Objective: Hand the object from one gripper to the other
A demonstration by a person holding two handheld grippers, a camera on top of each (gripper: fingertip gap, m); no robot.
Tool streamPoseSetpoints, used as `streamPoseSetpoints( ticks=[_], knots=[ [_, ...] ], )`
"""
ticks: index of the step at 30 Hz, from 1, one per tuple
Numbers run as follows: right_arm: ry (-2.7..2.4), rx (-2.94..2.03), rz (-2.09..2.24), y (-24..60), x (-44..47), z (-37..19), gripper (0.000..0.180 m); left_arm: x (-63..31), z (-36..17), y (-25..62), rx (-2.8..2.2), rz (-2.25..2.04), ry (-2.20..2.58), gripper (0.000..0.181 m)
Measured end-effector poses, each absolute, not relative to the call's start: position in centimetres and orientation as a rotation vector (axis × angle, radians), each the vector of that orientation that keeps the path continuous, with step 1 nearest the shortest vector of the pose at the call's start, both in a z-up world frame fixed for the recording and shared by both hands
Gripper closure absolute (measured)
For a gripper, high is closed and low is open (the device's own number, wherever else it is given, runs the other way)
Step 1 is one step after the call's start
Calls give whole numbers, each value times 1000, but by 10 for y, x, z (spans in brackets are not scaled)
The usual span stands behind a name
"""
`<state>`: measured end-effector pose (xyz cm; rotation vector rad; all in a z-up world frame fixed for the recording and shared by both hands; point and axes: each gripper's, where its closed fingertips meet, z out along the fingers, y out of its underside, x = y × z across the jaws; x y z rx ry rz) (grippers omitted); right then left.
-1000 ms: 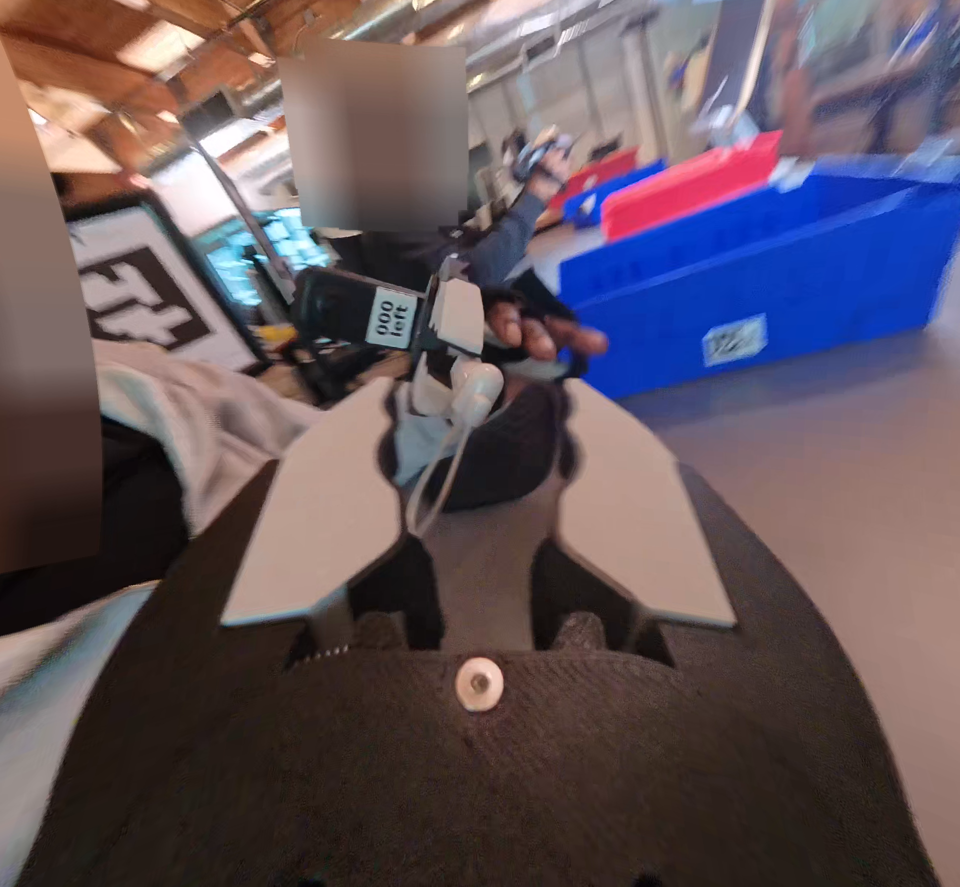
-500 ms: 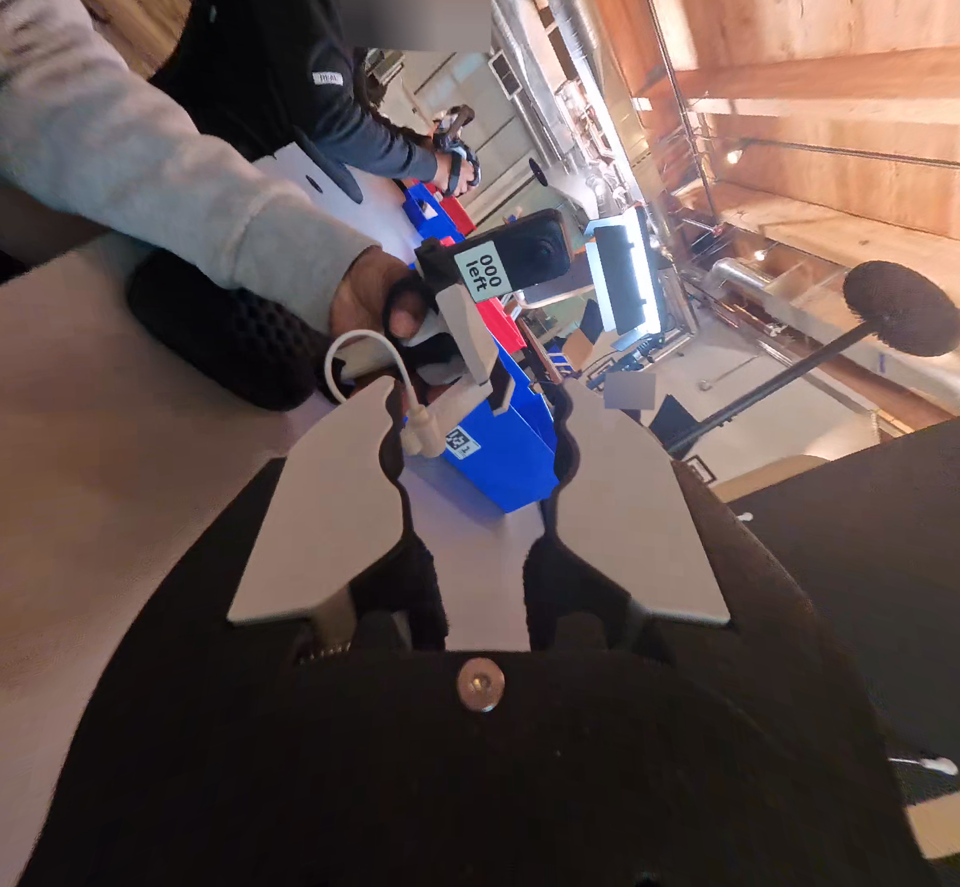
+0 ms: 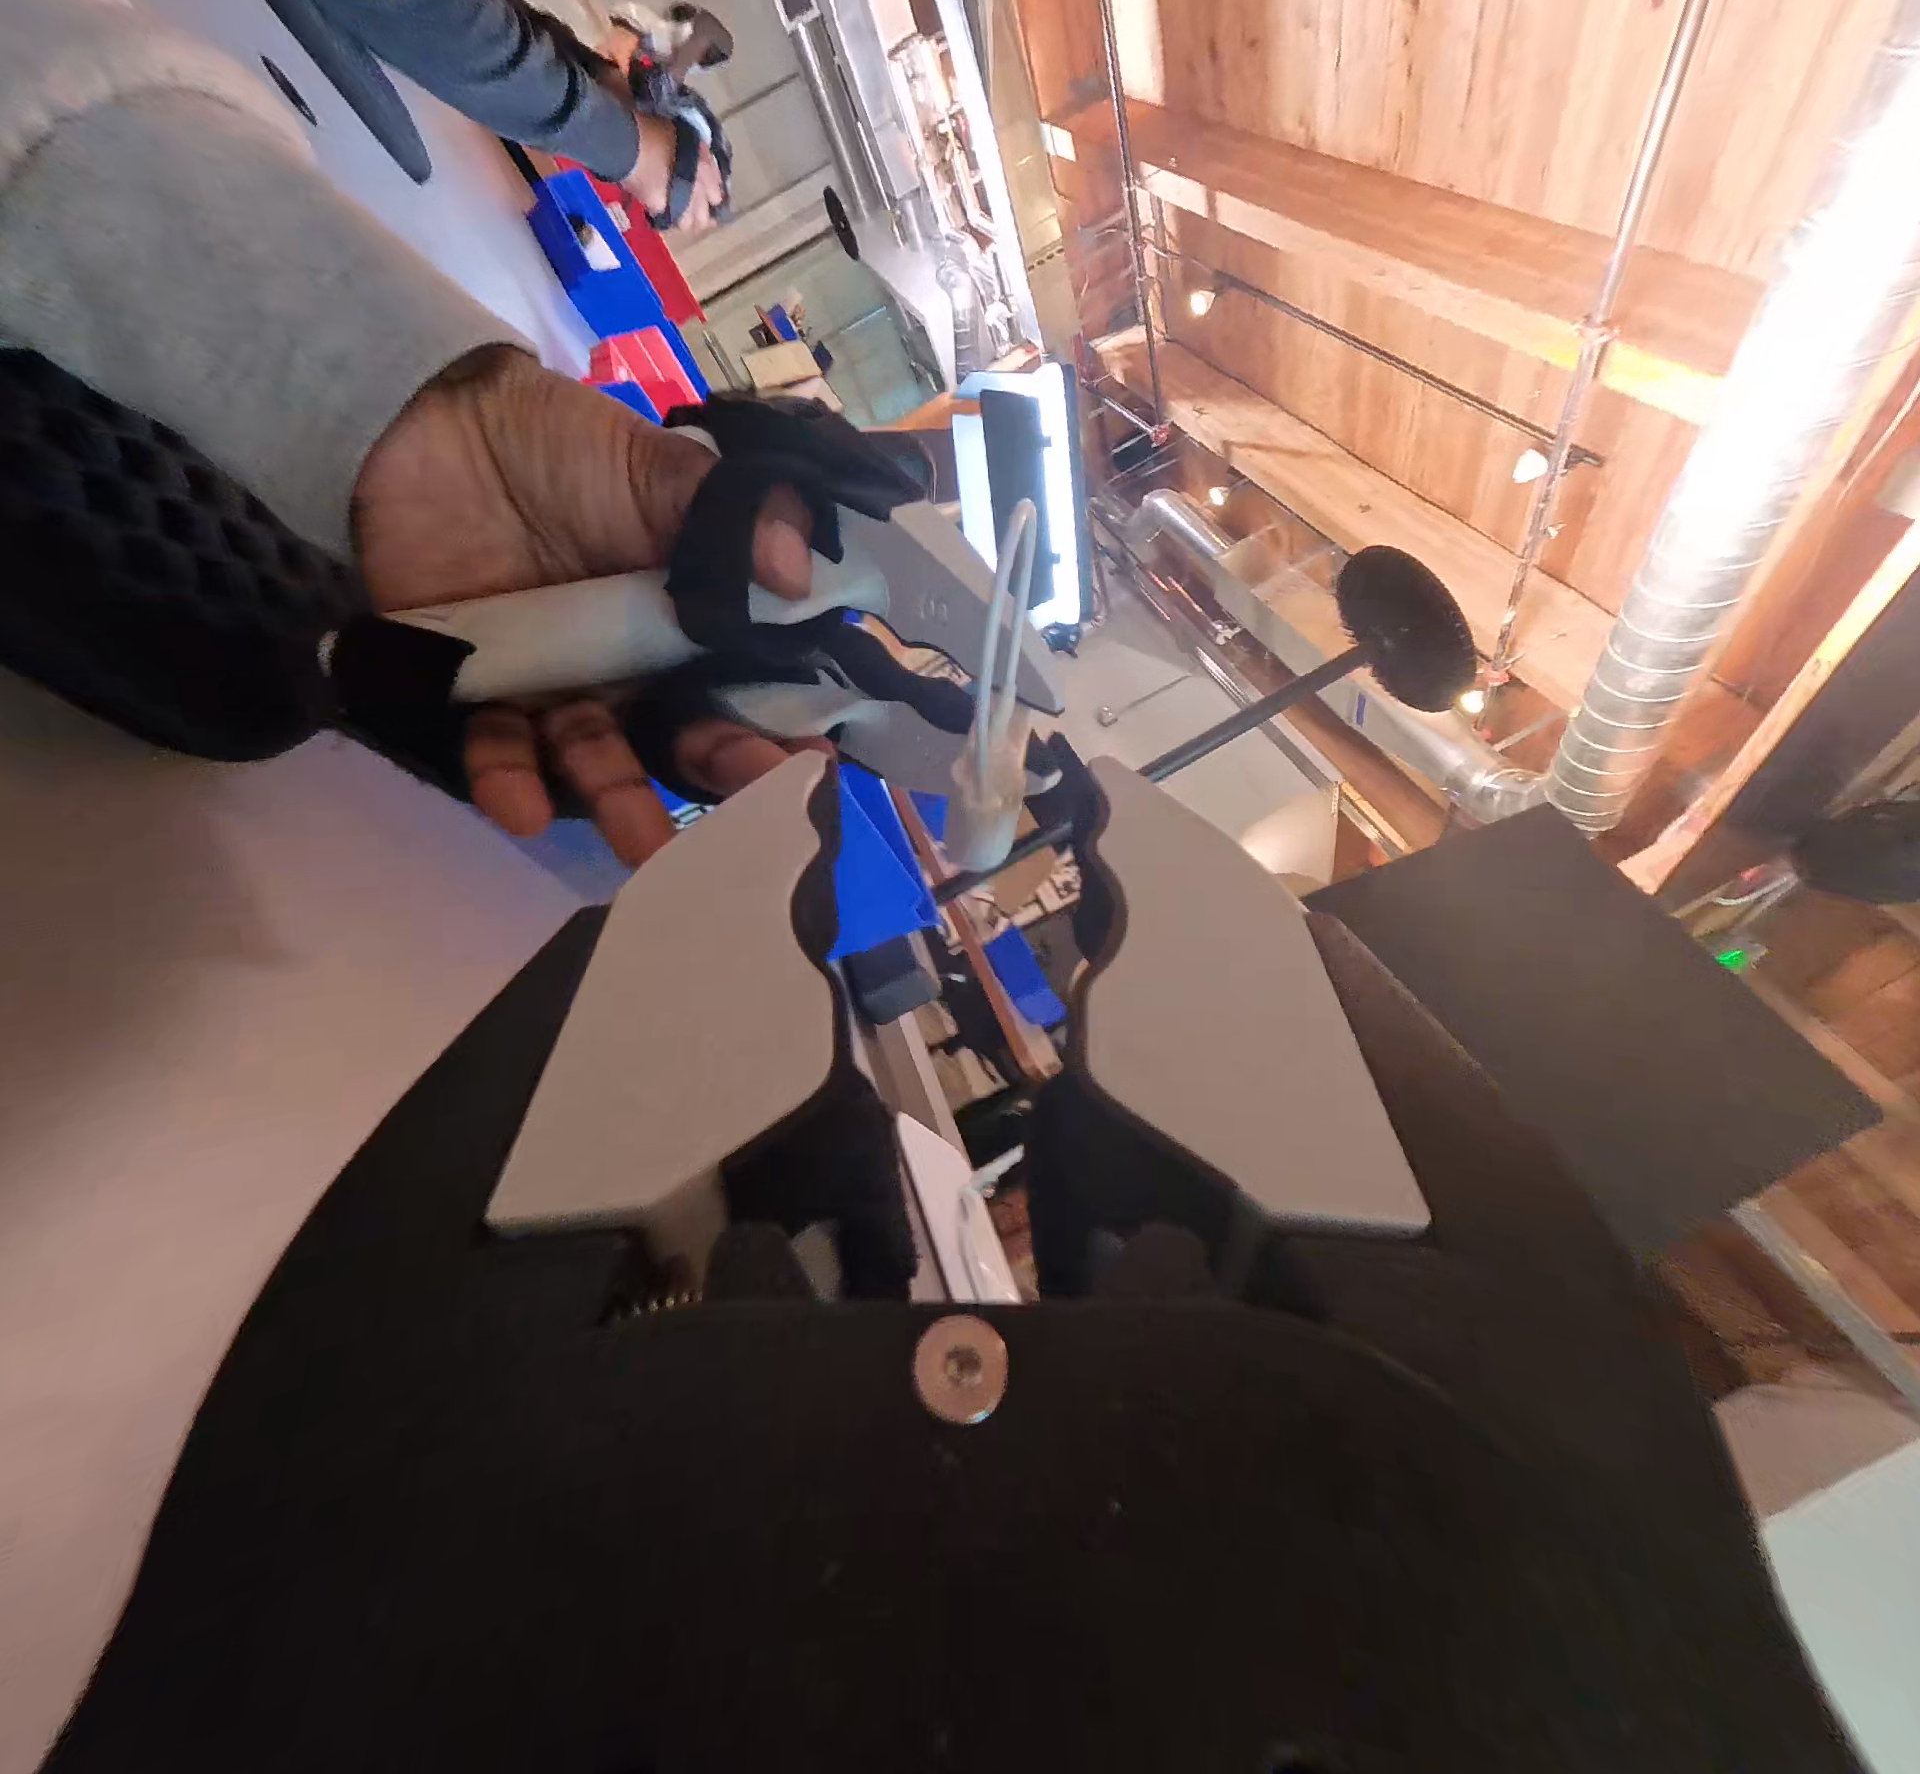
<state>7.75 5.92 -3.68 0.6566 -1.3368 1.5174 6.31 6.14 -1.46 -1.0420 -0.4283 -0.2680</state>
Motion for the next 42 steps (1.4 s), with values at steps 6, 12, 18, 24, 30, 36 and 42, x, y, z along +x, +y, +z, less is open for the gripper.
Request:
streamPoseSetpoints(
  ticks=[6, 12, 18, 24, 30, 36, 42],
  knots=[
    [-1333, 625, 1431, 60, 71, -35, 165, 72, -17, 69, -1082, -292, -380, 168],
    [-1746, 355, 1999, 76, 63, -26, 166, 80, -17, 75, -1281, 314, -86, 121],
    [-2688, -535, 2644, 86, 51, -60, 166, 76, -41, 80, -1508, 1093, 323, 122],
    [-2831, -355, 2580, 82, 73, -65, 166, 68, -63, 87, -1631, 1087, 326, 136],
    [-2863, -284, 2543, 81, 80, -68, 166, 73, -66, 91, -1636, 983, 315, 157],
    [-2901, -268, 2527, 80, 84, -70, 166, 73, -72, 91, -1681, 970, 322, 167],
    [-2198, 89, 2489, 75, 66, -41, 99, 70, -46, 78, -1540, 642, 26, 167]
  ],
)
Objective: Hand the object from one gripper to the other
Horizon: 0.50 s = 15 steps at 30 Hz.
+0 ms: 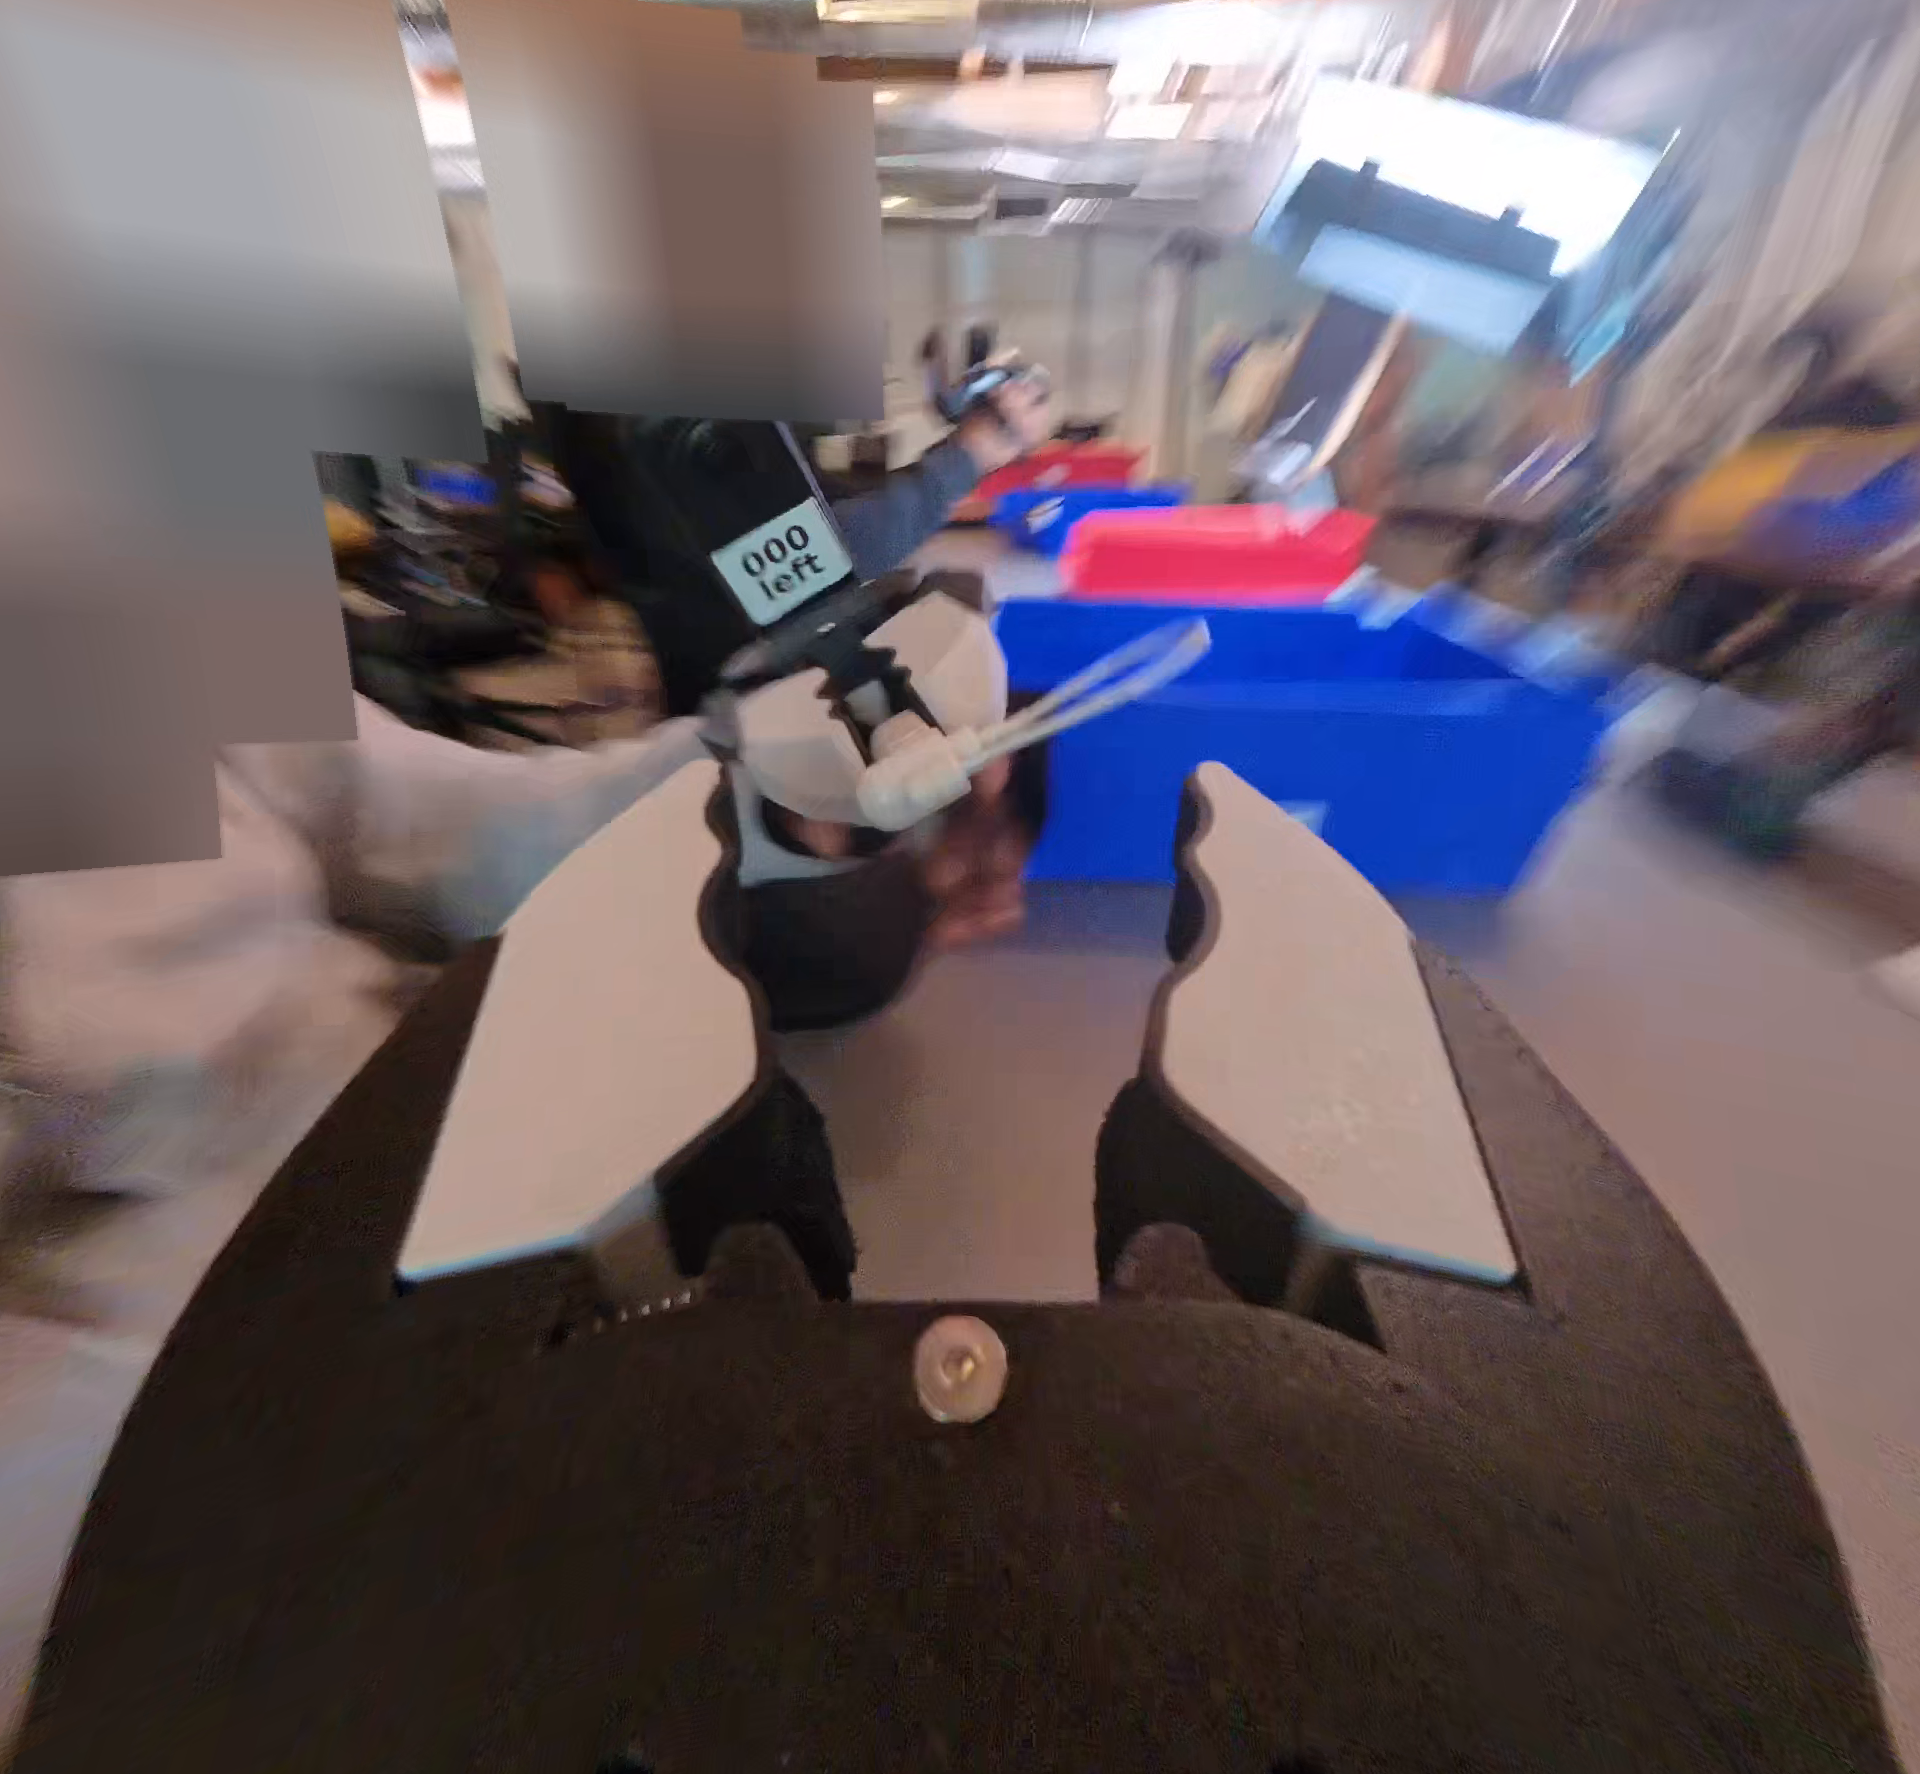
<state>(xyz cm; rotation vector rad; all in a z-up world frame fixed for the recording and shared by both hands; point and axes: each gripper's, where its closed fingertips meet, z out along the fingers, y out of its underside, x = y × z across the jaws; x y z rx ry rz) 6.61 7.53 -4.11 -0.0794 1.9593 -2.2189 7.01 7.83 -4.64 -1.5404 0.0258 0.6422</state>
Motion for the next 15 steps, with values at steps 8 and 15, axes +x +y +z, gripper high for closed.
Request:
streamPoseSetpoints(
  ticks=[8, 15],
  knots=[
    [2528, -1429, -2778, 79, 85, -39, 130, 88, -48, 75, -1411, -354, -300, 167],
    [2636, -1588, -2539, 72, 93, -59, 161, 95, -69, 83, -1556, -382, -309, 167]
  ],
)
